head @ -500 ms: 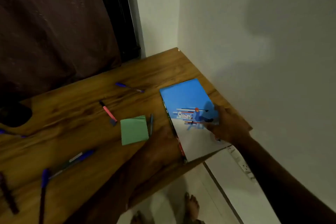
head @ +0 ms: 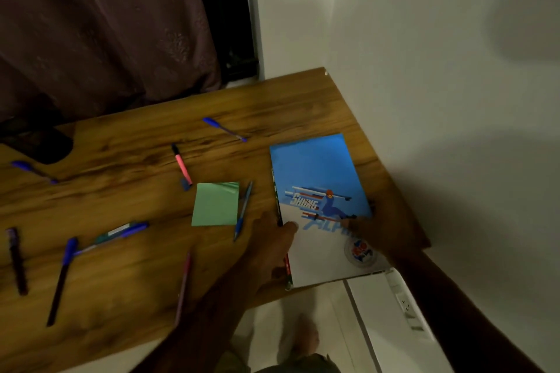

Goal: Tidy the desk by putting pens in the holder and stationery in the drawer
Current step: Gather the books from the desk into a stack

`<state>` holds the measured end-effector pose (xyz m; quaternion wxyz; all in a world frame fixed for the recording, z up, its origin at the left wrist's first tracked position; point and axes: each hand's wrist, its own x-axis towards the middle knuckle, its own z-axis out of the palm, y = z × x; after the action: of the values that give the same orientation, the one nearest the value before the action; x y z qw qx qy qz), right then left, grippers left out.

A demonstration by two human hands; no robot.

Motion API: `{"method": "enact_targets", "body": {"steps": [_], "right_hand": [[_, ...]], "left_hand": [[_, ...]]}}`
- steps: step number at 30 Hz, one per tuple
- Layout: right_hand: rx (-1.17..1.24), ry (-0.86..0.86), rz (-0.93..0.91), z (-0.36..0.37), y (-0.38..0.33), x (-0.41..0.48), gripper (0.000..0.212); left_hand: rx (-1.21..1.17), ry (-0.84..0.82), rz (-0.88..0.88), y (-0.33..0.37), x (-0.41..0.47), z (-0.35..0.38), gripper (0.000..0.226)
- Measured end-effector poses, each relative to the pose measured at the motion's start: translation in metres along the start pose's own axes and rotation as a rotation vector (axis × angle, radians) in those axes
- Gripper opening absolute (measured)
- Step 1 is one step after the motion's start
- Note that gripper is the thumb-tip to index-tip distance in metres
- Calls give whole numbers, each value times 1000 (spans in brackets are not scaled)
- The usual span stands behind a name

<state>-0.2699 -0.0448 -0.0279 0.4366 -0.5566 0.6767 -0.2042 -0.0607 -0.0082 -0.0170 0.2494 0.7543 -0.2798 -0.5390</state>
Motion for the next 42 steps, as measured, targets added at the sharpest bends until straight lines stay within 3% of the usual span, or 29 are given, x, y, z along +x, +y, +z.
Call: {"method": "enact_targets", "body": {"steps": [5, 10, 14, 17, 21, 25, 30, 34, 42], "right_hand": [[15, -16, -35, 3, 5, -8, 62], [-199, 10, -6, 15, 33, -10, 100], [-295, -10, -13, 19, 57, 2, 109], [-441, 20, -1, 15, 29, -7, 114], [-655, 197, -108, 17, -63, -40, 90], [-666, 46, -224, 45, -114, -36, 83], [-768, -137, -388, 99, -170, -38, 78], [-733, -229, -521, 147, -206, -49, 74], [-764, -308, -652, 255, -262, -85, 72]], "left_hand": [[51, 64, 58, -5, -6, 3, 21], [241, 122, 144, -28, -6, 6, 37], [337, 129, 210, -28, -14, 3, 52], [363, 87, 214, -21, -22, -5, 46], [429, 112, 298, -11, -33, -36, 32], [477, 195, 303, -13, -43, -81, 43], [325, 324, 257, -31, -53, -148, 57], [283, 499, 217, -52, -66, -206, 51], [184, 629, 176, -109, -81, -310, 46]]}}
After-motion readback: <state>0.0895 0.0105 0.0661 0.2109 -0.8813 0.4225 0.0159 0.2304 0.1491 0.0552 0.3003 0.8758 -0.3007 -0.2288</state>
